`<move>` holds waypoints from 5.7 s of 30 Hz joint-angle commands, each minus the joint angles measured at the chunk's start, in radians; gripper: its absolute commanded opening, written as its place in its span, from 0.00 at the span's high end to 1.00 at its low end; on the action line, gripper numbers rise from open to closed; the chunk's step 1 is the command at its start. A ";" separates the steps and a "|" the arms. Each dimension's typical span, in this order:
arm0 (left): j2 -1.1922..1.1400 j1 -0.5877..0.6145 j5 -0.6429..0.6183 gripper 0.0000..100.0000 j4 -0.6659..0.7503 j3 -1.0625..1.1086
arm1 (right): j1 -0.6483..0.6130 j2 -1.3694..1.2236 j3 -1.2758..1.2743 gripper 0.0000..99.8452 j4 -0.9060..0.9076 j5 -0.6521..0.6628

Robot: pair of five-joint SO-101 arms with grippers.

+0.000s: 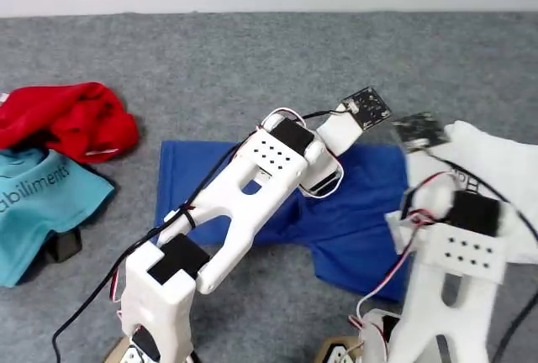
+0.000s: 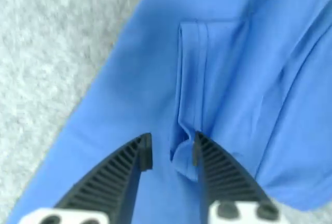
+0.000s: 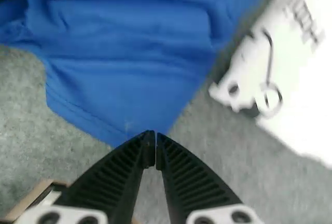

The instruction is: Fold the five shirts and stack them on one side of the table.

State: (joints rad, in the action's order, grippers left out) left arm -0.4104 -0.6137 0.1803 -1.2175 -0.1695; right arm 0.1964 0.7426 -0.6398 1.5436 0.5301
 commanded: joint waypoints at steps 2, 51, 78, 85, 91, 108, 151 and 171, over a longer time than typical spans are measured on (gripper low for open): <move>-0.041 0.000 -0.009 0.87 0.064 -0.048 | -0.071 0.008 -0.068 0.99 -0.150 -0.034; -0.212 0.342 -0.080 0.95 -0.539 -0.742 | -0.154 -0.318 -0.143 0.99 -0.598 -0.296; 0.173 0.631 -0.072 0.95 -0.537 -0.383 | -0.117 -0.404 0.003 0.99 -0.432 -0.293; 0.178 0.684 -0.072 0.95 -0.537 -0.386 | -0.160 -0.387 0.063 0.99 -0.544 -0.287; 0.178 0.746 -0.071 0.95 -0.535 -0.386 | -0.027 -0.591 0.061 0.99 -0.588 -0.216; 0.180 0.819 -0.071 0.95 -0.537 -0.386 | -0.073 -0.435 0.068 0.99 -0.449 -0.267; -0.003 -0.391 0.008 0.83 -0.322 -0.071 | 0.595 0.150 0.087 0.99 -0.147 -0.216; -0.371 -0.417 -0.015 0.99 -0.351 -0.479 | 0.595 0.150 0.089 0.99 -0.148 -0.144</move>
State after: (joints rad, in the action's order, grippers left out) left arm -0.7956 -1.0326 0.1741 -1.5367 -0.5393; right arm 0.7764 0.8684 -0.6030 1.4024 0.3751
